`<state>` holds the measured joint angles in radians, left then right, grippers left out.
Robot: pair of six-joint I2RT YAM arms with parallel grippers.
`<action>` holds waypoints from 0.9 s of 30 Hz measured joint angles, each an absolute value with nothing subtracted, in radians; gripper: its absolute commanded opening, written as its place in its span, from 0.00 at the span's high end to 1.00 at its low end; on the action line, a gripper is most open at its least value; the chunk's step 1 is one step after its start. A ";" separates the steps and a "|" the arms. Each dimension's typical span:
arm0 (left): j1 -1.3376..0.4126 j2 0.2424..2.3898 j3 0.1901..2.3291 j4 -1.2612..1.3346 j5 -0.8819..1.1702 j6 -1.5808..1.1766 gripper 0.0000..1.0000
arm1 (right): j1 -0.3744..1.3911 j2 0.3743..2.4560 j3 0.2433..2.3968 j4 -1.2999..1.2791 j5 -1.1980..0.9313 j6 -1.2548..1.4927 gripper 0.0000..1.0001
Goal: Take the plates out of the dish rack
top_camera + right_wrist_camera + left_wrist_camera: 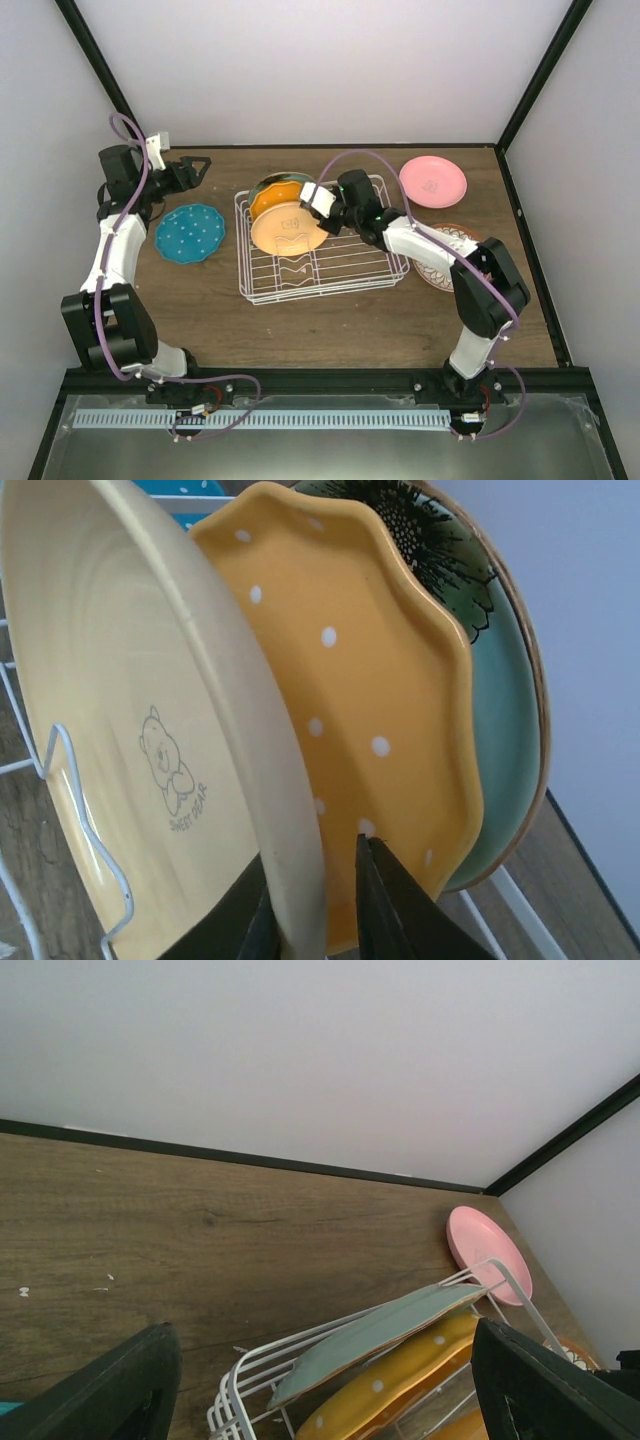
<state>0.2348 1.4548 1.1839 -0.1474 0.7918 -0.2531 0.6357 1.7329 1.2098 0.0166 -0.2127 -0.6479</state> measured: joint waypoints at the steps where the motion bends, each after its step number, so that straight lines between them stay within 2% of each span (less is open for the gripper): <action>1: 0.235 1.456 1.184 -0.147 0.792 -0.253 0.19 | 0.638 1.732 1.210 0.019 -0.206 -0.650 0.91; 5: 0.235 1.465 1.184 -0.147 0.792 -0.253 0.19 | 0.658 1.729 1.209 0.027 -0.159 -0.661 0.99; 18: 0.235 1.470 1.184 -0.144 0.795 -0.257 0.19 | 0.787 1.652 1.164 0.121 0.073 -0.744 0.99; 27: 0.235 1.470 1.184 -0.142 0.795 -0.261 0.19 | 0.801 1.541 1.144 0.141 0.159 -0.728 0.99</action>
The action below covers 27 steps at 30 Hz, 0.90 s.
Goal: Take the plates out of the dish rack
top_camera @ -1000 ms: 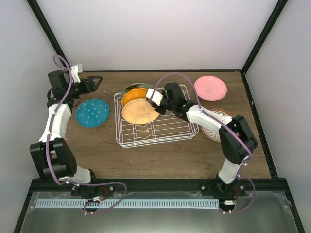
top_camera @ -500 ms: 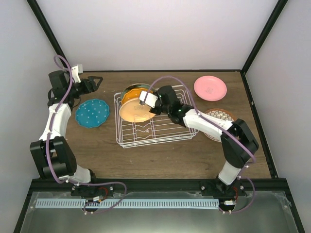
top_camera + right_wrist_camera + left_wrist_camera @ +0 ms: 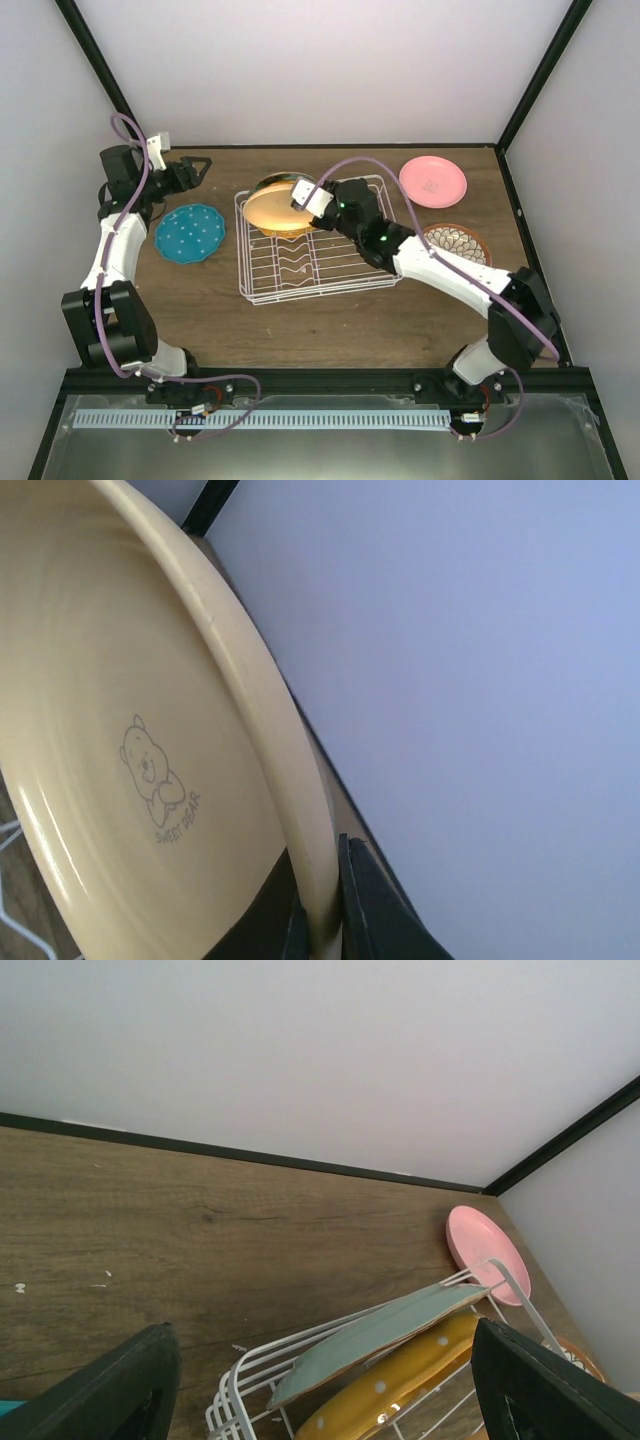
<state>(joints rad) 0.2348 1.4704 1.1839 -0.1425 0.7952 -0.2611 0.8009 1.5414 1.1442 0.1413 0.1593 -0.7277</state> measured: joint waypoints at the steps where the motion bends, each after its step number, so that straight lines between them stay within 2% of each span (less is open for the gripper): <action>1: 0.235 1.470 1.184 -0.141 0.795 -0.262 0.19 | 0.801 1.523 1.144 0.141 0.161 -0.721 0.99; 10: 0.235 1.470 1.184 -0.116 0.796 -0.280 0.19 | 0.746 1.422 1.231 0.093 0.112 -0.536 0.99; 15: 0.235 1.473 1.192 -0.109 0.799 -0.289 0.19 | 0.508 1.464 1.499 0.023 0.030 -0.222 0.99; 21: 0.235 1.480 1.204 -0.105 0.808 -0.295 0.19 | 0.160 1.658 1.855 -0.116 -0.060 0.200 0.99; 27: 0.235 1.479 1.212 -0.115 0.810 -0.284 0.19 | -0.043 1.852 1.880 -0.304 -0.177 0.476 0.99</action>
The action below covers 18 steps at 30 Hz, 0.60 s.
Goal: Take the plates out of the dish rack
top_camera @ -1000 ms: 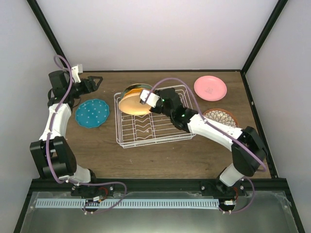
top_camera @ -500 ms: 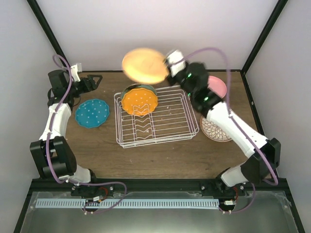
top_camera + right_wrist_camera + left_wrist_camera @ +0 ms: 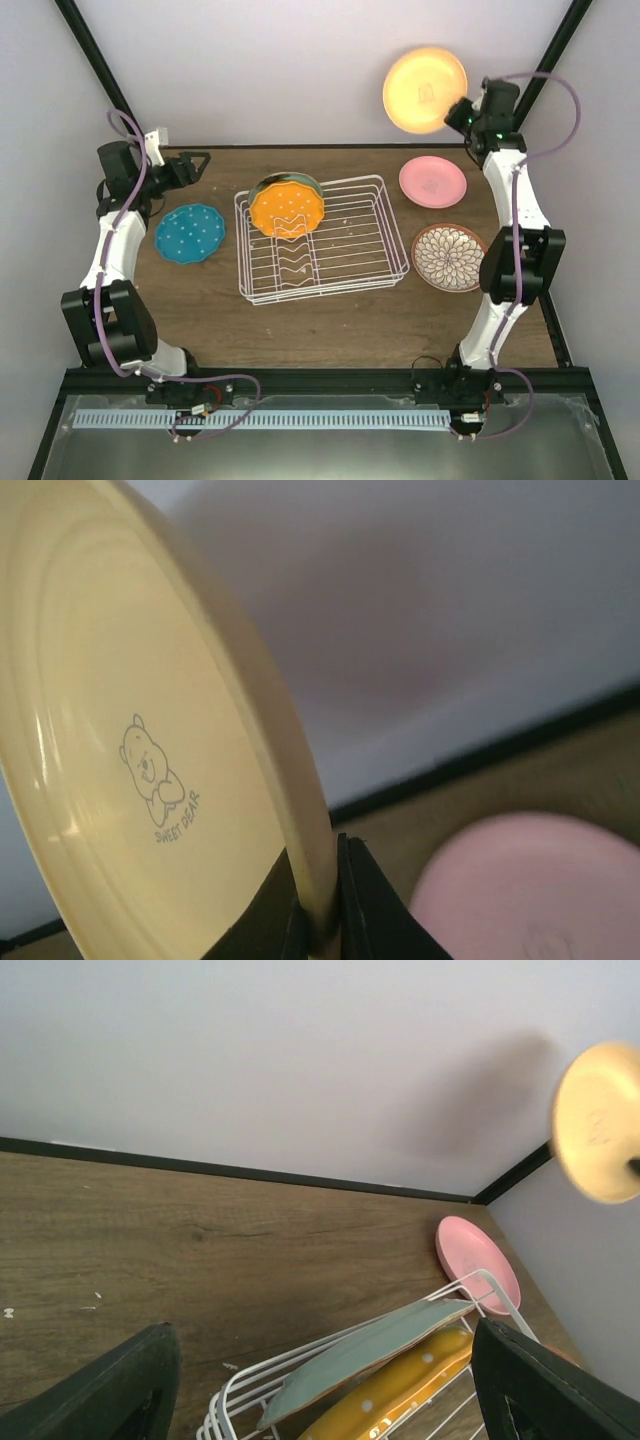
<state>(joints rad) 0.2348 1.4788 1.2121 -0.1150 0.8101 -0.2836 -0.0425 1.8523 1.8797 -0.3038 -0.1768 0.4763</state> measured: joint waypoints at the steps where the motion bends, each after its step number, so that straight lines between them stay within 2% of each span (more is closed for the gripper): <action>1: 0.235 1.478 1.212 -0.119 0.810 -0.282 0.19 | -0.067 1.879 1.857 -0.332 -0.193 0.513 0.99; 5: 0.235 1.475 1.212 -0.130 0.810 -0.281 0.19 | -0.134 1.927 1.768 -0.404 -0.233 0.602 0.99; 18: 0.235 1.443 1.206 -0.135 0.807 -0.281 0.18 | -0.247 2.056 1.763 -0.482 -0.268 0.690 0.99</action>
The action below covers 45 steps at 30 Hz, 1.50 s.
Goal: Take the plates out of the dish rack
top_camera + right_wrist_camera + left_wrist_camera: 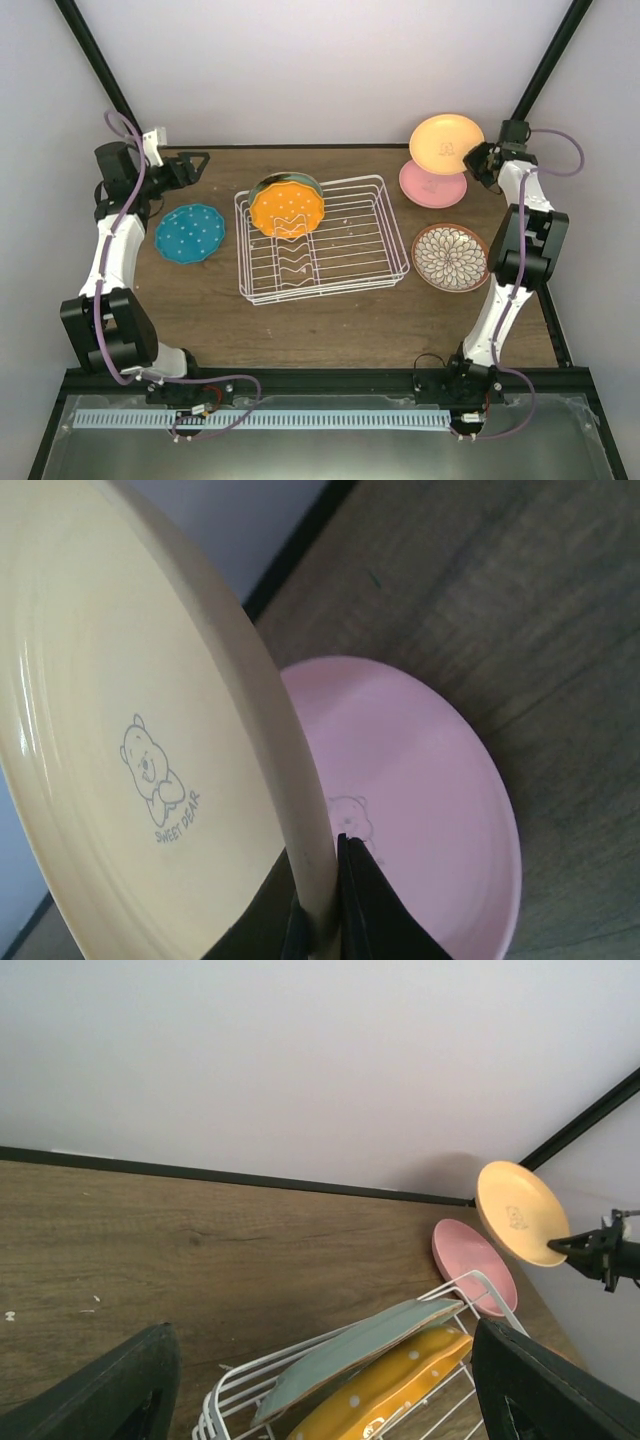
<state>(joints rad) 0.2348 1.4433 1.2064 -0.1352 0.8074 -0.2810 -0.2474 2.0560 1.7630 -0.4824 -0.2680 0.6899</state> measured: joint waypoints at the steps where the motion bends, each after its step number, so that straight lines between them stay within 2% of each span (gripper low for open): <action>1: 0.235 1.440 1.204 -0.135 0.806 -0.281 0.18 | -0.247 2.067 1.763 -0.492 -0.268 0.690 0.99; 21: 0.235 1.422 1.175 -0.136 0.791 -0.283 0.18 | -0.244 2.210 1.806 -0.645 -0.251 0.662 0.99; 27: 0.235 1.422 1.167 -0.136 0.790 -0.284 0.18 | -0.244 2.236 1.825 -0.682 -0.271 0.637 0.80; 33: 0.235 1.422 1.161 -0.136 0.791 -0.284 0.18 | -0.242 2.243 1.829 -0.689 -0.308 0.617 0.51; 41: 0.235 1.422 1.161 -0.140 0.808 -0.260 0.18 | -0.239 2.223 1.829 -0.712 -0.320 0.571 0.35; 45: 0.223 1.422 1.165 -0.186 0.825 -0.188 0.18 | -0.239 2.164 1.796 -0.727 -0.314 0.555 0.31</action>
